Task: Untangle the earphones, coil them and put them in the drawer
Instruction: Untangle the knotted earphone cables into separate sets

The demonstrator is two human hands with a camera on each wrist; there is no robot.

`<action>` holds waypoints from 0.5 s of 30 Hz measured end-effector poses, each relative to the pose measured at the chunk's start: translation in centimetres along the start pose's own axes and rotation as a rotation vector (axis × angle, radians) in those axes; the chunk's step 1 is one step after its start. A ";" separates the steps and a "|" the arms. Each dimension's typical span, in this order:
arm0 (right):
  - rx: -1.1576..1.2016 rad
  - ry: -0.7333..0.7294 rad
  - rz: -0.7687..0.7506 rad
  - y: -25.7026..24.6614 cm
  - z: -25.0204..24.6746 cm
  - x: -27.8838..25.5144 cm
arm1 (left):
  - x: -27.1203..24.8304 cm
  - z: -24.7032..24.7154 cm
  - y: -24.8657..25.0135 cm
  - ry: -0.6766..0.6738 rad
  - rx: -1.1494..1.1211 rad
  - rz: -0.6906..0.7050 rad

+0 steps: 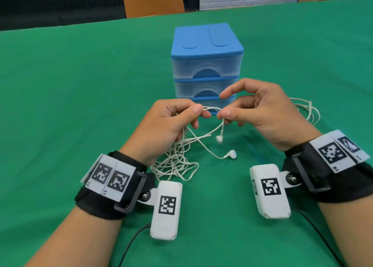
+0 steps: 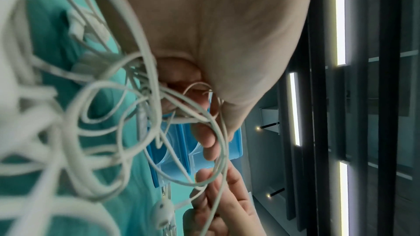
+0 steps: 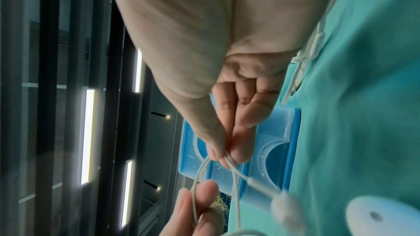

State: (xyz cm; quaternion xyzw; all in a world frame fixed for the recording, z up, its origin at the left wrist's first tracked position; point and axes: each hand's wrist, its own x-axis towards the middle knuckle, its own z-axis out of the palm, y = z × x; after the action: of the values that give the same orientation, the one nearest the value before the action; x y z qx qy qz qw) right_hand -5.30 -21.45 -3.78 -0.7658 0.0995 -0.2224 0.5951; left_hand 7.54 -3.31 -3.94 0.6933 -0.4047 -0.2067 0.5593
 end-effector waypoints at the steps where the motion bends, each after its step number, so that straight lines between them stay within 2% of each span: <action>1: -0.003 0.011 -0.030 -0.1 0.1 0.0 | 0.0 0.0 0.0 0.001 -0.010 -0.004; 5: 0.004 -0.005 -0.161 0.0 0.3 0.0 | 0.2 0.3 -0.1 -0.014 -0.106 -0.033; 9: -0.077 -0.094 -0.204 0.0 0.5 -0.2 | 0.2 0.4 -0.1 -0.065 -0.174 -0.048; 15: -0.189 0.017 -0.269 -0.1 0.8 -0.1 | 0.0 0.4 0.0 -0.077 -0.222 -0.040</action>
State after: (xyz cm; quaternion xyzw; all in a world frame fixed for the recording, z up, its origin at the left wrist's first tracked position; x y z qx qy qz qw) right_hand -5.04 -20.72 -3.82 -0.8230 0.0218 -0.2961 0.4843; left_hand 7.23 -3.59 -4.04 0.6265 -0.3865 -0.2879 0.6125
